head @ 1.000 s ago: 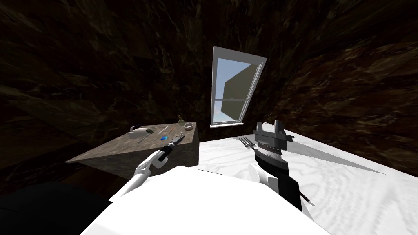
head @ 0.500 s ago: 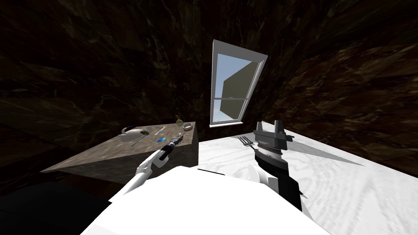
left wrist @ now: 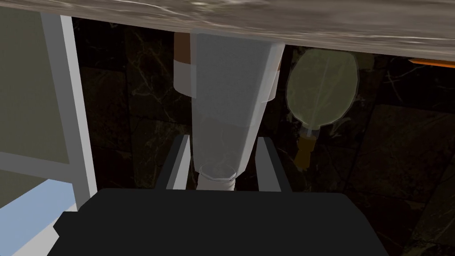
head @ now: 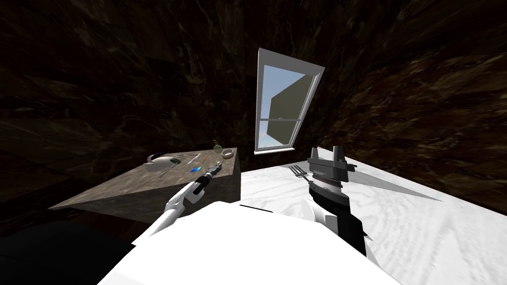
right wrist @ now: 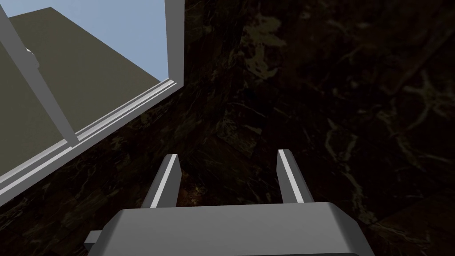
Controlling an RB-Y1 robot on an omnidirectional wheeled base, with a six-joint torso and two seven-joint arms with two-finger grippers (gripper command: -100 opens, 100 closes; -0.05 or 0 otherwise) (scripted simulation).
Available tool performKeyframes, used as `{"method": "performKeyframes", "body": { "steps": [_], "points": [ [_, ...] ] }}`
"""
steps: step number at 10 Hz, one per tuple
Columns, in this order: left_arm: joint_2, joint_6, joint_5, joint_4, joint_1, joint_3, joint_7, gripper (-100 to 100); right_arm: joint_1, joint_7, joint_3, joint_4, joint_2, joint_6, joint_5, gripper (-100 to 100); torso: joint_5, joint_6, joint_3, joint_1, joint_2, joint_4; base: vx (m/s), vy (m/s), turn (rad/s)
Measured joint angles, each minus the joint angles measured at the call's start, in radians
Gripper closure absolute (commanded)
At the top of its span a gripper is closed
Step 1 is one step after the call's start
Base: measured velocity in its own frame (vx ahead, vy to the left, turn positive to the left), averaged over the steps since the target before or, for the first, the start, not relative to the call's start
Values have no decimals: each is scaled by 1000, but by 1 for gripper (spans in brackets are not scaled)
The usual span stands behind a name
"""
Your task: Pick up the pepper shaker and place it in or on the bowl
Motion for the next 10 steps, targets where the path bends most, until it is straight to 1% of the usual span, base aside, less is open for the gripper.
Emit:
{"method": "performKeyframes", "body": {
  "steps": [1,2,5,6,10],
  "points": [
    [0,0,0,0,0,0,0,0,0,0,0,0,0,0,0,0,0,0,0,0,0,0,0,0,0],
    [0,0,0,0,0,0,0,100,0,0,0,0,0,0,0,0,0,0,0,0,0,0,-78,-18,70],
    [35,-51,-24,-6,-17,13,12,100,0,0,0,0,0,0,0,0,-1,-1,8,-3,14,3,-168,-38,87],
    [45,-74,-31,12,-35,17,14,100,0,0,0,0,0,0,0,0,-2,-1,7,-3,12,3,-118,-31,54],
    [91,-150,-58,19,-57,36,25,100,0,0,0,0,0,0,0,0,-2,0,6,-4,11,3,-123,-30,64]
  ]
}}
